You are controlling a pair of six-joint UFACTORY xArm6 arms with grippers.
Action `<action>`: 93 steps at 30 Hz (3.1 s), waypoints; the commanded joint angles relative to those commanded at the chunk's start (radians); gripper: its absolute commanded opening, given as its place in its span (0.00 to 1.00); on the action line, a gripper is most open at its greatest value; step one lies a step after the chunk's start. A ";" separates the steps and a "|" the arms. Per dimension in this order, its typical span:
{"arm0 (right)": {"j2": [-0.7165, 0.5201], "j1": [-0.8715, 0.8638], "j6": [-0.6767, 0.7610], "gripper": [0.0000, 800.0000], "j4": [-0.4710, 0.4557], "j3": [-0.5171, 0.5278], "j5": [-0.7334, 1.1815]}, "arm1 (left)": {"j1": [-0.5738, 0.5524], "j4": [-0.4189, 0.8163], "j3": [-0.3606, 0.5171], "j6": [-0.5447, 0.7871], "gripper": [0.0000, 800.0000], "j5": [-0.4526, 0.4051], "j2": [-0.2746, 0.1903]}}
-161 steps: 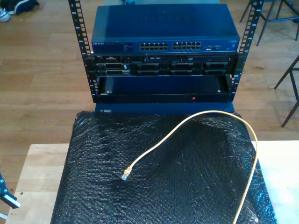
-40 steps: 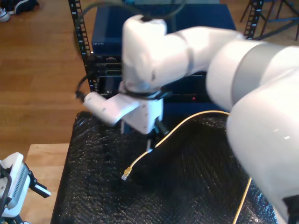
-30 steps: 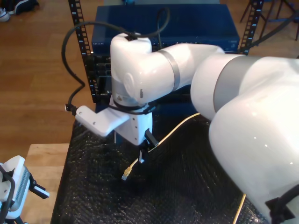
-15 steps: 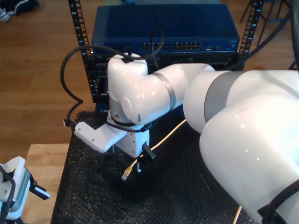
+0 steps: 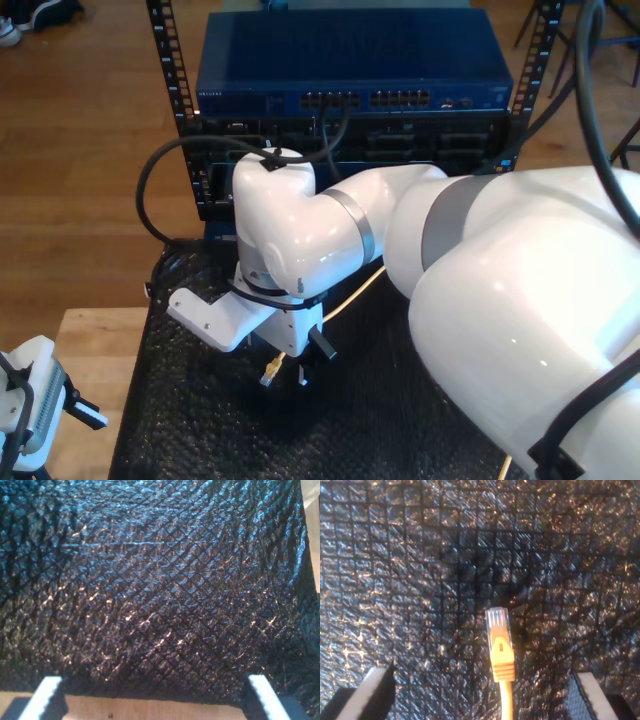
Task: Grab the cable and plug it in
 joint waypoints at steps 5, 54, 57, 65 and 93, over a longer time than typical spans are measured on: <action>0.009 0.000 0.000 0.94 -0.020 -0.002 -0.003 | 0.000 0.000 0.000 0.000 1.00 0.002 0.002; 0.058 0.028 -0.011 0.79 -0.118 -0.043 -0.002 | 0.000 0.000 0.000 0.000 1.00 0.006 0.000; 0.060 0.028 -0.011 0.77 -0.118 -0.043 0.000 | 0.000 0.000 0.000 0.000 1.00 0.008 0.000; 0.060 0.028 -0.006 0.66 -0.118 -0.037 -0.003 | -0.002 0.000 0.000 0.000 1.00 0.008 0.000; 0.057 0.028 0.000 0.44 -0.117 -0.025 -0.051 | 0.000 0.000 0.000 0.000 1.00 0.009 0.000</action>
